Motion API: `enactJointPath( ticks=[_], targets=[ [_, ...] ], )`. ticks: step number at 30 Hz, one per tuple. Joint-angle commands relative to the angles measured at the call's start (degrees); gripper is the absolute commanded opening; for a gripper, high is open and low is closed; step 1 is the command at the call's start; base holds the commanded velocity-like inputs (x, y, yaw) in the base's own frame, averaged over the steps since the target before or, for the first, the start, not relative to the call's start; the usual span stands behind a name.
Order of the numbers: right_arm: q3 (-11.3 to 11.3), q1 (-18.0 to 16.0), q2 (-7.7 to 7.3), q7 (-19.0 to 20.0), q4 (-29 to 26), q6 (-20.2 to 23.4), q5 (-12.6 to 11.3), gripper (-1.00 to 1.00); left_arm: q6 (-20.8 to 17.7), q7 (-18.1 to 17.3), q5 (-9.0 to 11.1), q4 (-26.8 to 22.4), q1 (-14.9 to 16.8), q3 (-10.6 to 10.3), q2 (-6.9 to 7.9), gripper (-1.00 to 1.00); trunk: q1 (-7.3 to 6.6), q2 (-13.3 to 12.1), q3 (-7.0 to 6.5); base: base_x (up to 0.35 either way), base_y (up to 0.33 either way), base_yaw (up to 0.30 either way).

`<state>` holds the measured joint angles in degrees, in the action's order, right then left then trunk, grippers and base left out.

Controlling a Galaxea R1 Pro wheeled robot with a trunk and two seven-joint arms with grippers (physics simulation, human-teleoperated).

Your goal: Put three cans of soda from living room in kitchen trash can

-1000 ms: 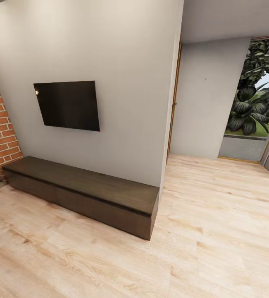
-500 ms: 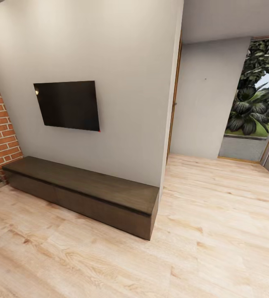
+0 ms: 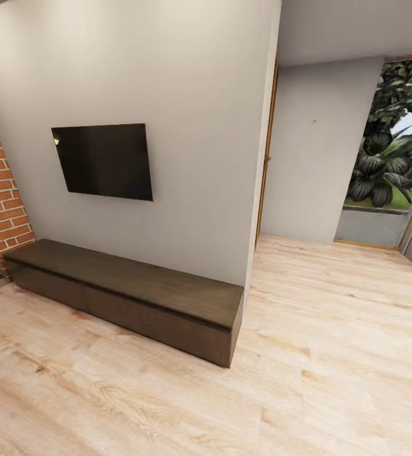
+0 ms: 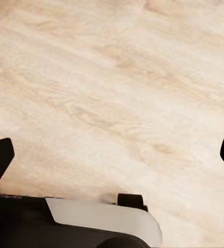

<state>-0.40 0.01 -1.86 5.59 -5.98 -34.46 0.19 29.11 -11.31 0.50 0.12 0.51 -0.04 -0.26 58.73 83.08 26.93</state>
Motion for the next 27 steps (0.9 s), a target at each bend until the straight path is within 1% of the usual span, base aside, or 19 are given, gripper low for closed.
enactJointPath(
  ticks=[1, 2, 4, 5, 6, 7, 8, 9, 14, 15, 16, 19, 21, 22, 23, 24, 27],
  targets=[
    [-0.05, 0.02, -0.05, 0.69, -1.00, -0.98, 0.00, 1.00, 0.09, -0.10, 0.44, -0.18, 0.39, -0.03, 0.04, 1.00, 0.00, 0.00, 0.00, 0.000, 0.000, 0.000],
    [-0.11, 0.08, -0.12, 1.83, -3.87, -2.27, -0.04, 1.00, 0.17, -0.25, 1.47, -0.81, 1.48, -0.04, 0.08, 1.00, 0.00, 0.00, 0.00, 0.000, 0.000, 0.000],
    [-0.16, 0.14, -0.10, 2.67, -7.63, -2.96, -0.11, 1.00, 0.13, -0.36, 2.41, -1.86, 2.86, -0.04, 0.12, 1.00, 0.00, 0.00, 0.00, 0.000, 0.000, 0.000],
    [-0.16, 0.22, 0.02, 3.39, -13.52, -3.32, -0.26, 1.00, -0.85, -0.46, 3.26, -4.55, 4.41, -0.04, 0.14, 1.00, 0.00, 0.00, 0.00, 0.000, 0.000, 0.000],
    [-0.10, 0.24, 0.10, 3.54, -15.27, -3.20, -0.28, 1.00, -1.56, -0.48, 3.44, -5.82, 4.75, -0.04, 0.15, 1.00, 0.00, 0.00, 0.00, 0.000, 0.000, 0.000],
    [0.00, 0.28, 0.26, 3.77, -18.43, -2.54, -0.26, 1.00, -3.45, -0.51, 3.70, -9.27, 5.21, -0.09, 0.16, 1.00, 0.00, 0.00, 0.00, 0.000, 0.000, 0.000],
    [0.01, 0.28, 0.30, 3.84, -19.91, -2.01, -0.25, 1.00, -4.55, -0.52, 3.79, -11.58, 5.33, -0.13, 0.16, 1.00, 0.00, 0.00, 0.00, 0.000, 0.000, 0.000],
    [0.02, 0.23, 0.25, 4.00, -24.41, 0.31, -0.22, 1.00, -7.71, -0.54, 3.93, -20.74, 5.50, -0.29, 0.14, 1.00, 0.00, 0.00, 0.00, 0.000, 0.000, 0.000],
    [0.04, -0.01, 0.06, 4.11, -32.87, 5.08, -0.14, 1.00, -10.40, -0.51, 3.95, -37.66, 5.28, -0.28, 0.16, 1.00, 0.00, 0.00, 0.00, 0.000, 0.000, 0.000],
    [0.01, -0.09, -0.01, 4.13, -36.41, 7.58, -0.09, 1.00, -10.79, -0.49, 3.98, -42.46, 5.13, -0.29, 0.17, 1.00, 0.00, 0.00, 0.00, 0.000, 0.000, 0.000],
    [-0.26, -0.20, -0.16, 4.16, -41.61, 11.75, -0.16, 1.00, -10.85, -0.45, 3.98, -48.85, 4.91, -0.30, 0.17, 1.00, 0.00, 0.00, 0.00, 0.000, 0.000, 0.000],
    [-0.48, -0.29, -0.67, 4.26, -42.87, 13.43, -0.45, 1.00, -10.84, -0.50, 3.77, -51.02, 4.80, -0.27, 0.20, 1.00, 0.00, 0.00, 0.00, 0.000, 0.000, 0.000],
    [-0.56, -0.35, -1.22, 4.29, -41.93, 13.87, -0.57, 1.00, -10.82, -0.54, 3.64, -51.17, 4.75, -0.22, 0.25, 1.00, 0.00, 0.00, 0.00, 0.000, 0.000, 0.000],
    [-0.59, -0.38, -1.46, 4.30, -41.00, 14.01, -0.62, 1.00, -10.79, -0.60, 3.71, -50.79, 4.76, -0.20, 0.27, 1.00, 0.00, 0.00, 0.00, 0.000, 0.000, 0.000],
    [-0.66, -0.52, -1.96, 4.30, -38.24, 14.30, -0.70, 1.00, -10.65, -0.65, 3.90, -49.51, 4.75, -0.17, 0.31, 1.00, 0.00, 0.00, 0.00, 0.000, 0.000, 0.000],
    [-0.69, -0.59, -2.15, 4.28, -37.12, 14.37, -0.73, 1.00, -10.59, -0.57, 3.88, -48.73, 4.76, -0.15, 0.32, 1.00, 0.00, 0.00, 0.00, 0.000, 0.000, 0.000],
    [-0.70, -0.62, -2.13, 3.89, -35.67, 14.51, -0.77, 1.00, -10.52, -0.41, 3.82, -46.57, 4.81, -0.14, 0.26, 1.00, 0.00, 0.00, 0.00, 0.000, 0.000, 0.000]
  ],
)
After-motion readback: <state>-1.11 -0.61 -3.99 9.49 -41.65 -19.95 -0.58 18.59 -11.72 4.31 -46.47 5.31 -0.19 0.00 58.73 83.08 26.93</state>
